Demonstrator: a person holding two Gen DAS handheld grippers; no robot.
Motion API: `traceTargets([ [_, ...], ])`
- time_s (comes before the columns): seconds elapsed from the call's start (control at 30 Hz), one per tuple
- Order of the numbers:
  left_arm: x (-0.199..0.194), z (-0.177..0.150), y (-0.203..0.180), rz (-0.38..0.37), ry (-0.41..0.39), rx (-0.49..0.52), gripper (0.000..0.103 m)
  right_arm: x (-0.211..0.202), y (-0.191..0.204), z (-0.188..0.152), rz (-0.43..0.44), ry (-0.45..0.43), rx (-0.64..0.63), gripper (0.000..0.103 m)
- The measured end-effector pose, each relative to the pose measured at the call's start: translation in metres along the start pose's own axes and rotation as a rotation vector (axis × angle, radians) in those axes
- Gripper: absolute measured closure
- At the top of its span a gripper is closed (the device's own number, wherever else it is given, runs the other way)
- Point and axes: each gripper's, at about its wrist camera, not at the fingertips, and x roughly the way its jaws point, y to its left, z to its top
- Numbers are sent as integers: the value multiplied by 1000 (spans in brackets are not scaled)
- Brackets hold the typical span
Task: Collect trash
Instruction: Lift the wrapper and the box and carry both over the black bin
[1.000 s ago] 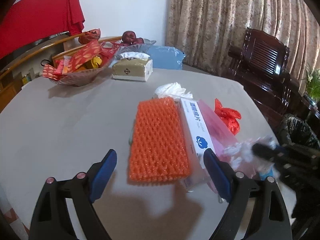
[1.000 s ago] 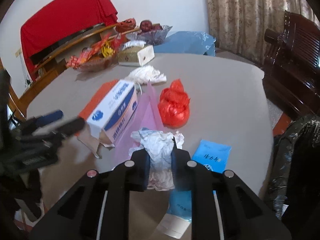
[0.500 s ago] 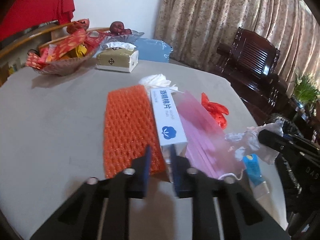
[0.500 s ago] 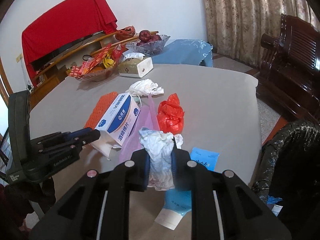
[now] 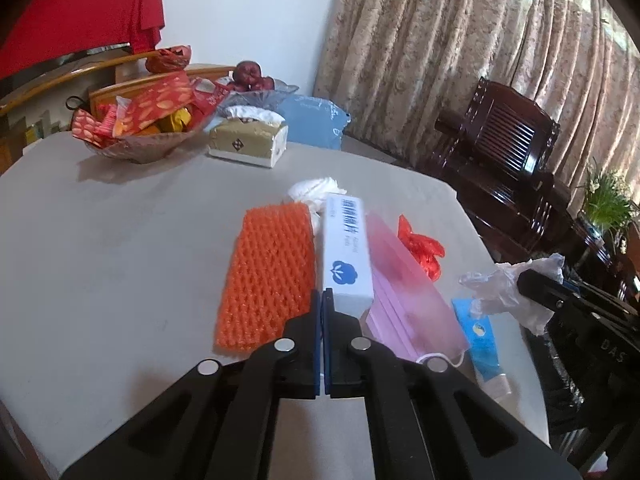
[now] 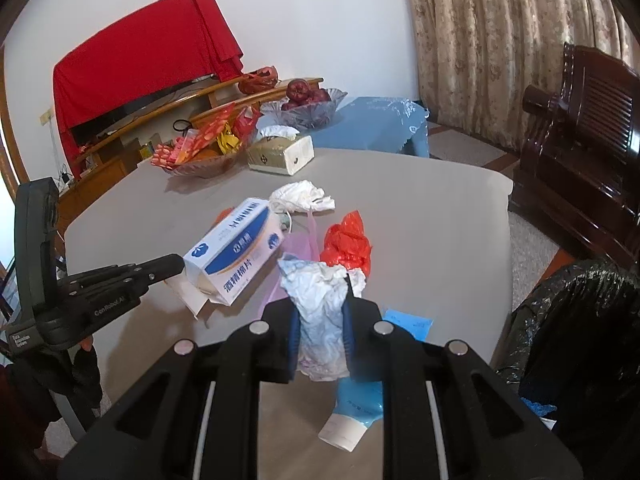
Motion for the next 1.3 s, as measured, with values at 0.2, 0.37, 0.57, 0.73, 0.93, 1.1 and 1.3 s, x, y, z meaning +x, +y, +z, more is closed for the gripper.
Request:
traceTargets([
  [0.2,-6,0,-4,-2,-9,18,102,1,-1,-5,-4,13,7,86],
  [0.37,5,-10,-12,-25,32,19,102,-2,-1,-9,-8,19,-3,86],
  [0.57,14,-21,-24,-41,69,43,102,0,-10,-13,-26,35,26,86],
  [0.73,22,-27,-23,-52,111,17,69,2,-15,-19,-39,51,27,86],
  [0.93,27,-22,-36,-57,99,49,39,6,-20,-20,-45,59,43,86],
  [1.1,49,-19,-45,-58,123,68,45,6,-23,-20,-55,58,45,86],
  [1.3,47,-18,-52,-65,115,81,74,-5,-25,-15,-64,36,41,86],
])
